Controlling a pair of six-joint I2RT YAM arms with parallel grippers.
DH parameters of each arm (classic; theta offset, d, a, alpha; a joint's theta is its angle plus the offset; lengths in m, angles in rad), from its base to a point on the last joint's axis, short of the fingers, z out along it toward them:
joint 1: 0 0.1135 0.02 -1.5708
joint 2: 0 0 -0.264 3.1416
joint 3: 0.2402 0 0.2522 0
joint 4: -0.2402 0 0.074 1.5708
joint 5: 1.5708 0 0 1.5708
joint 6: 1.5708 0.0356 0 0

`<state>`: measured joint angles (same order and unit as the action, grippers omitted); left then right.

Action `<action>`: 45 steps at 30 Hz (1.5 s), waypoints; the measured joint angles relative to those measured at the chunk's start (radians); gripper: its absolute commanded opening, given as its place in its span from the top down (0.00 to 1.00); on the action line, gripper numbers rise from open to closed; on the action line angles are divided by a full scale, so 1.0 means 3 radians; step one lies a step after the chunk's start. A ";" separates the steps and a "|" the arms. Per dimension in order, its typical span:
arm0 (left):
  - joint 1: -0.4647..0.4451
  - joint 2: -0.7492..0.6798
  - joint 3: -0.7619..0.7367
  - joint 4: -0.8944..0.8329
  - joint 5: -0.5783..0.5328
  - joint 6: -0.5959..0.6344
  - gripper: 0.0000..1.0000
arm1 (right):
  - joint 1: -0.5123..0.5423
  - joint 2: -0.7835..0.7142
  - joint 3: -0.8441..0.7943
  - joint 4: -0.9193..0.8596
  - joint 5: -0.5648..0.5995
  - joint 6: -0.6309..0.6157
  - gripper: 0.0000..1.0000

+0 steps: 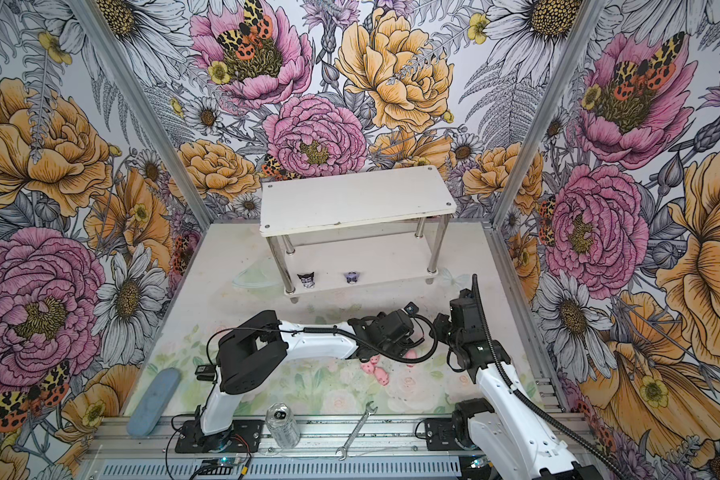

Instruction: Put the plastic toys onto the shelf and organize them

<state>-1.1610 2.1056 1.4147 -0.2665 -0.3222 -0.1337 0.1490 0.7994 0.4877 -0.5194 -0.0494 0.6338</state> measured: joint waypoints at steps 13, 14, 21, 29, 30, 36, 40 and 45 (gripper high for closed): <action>0.0089 0.0004 -0.0010 0.0080 0.0019 -0.0043 0.68 | -0.0060 -0.0173 -0.0094 -0.0017 -0.0093 0.0000 0.87; 0.0094 -0.0024 -0.0052 0.0107 0.0041 -0.0055 0.69 | -0.0060 -0.0179 -0.0097 -0.0017 -0.0093 0.0000 0.87; 0.0200 -0.0412 -0.0515 0.0249 0.0462 -0.0195 0.75 | -0.0065 -0.0178 -0.0146 -0.0019 -0.0267 0.0003 0.86; 0.0547 -0.1082 -0.1066 0.0820 0.1161 -0.0506 0.77 | -0.0065 -0.0390 -0.0146 0.0053 -0.0846 0.0055 0.82; 0.0600 -0.1155 -0.1128 0.0940 0.1259 -0.0552 0.78 | -0.0065 -0.0423 -0.0146 0.0086 -0.0931 0.0081 0.81; 0.0856 -0.1312 -0.1433 0.1600 0.1830 -0.0880 0.79 | -0.0055 -0.0478 -0.0146 0.0318 -0.1408 0.0220 0.69; 0.0932 -0.1312 -0.1549 0.1884 0.2115 -0.1072 0.79 | 0.0038 -0.0486 -0.0146 0.0401 -0.1528 0.0264 0.59; 0.0932 -0.1425 -0.1637 0.2093 0.2304 -0.1171 0.79 | 0.0125 -0.0398 -0.0122 0.0488 -0.1593 0.0299 0.45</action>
<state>-0.8814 1.6779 0.9237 0.3614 0.3691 -0.4850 0.1864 0.6800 0.4511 -0.3729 -0.5274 0.7235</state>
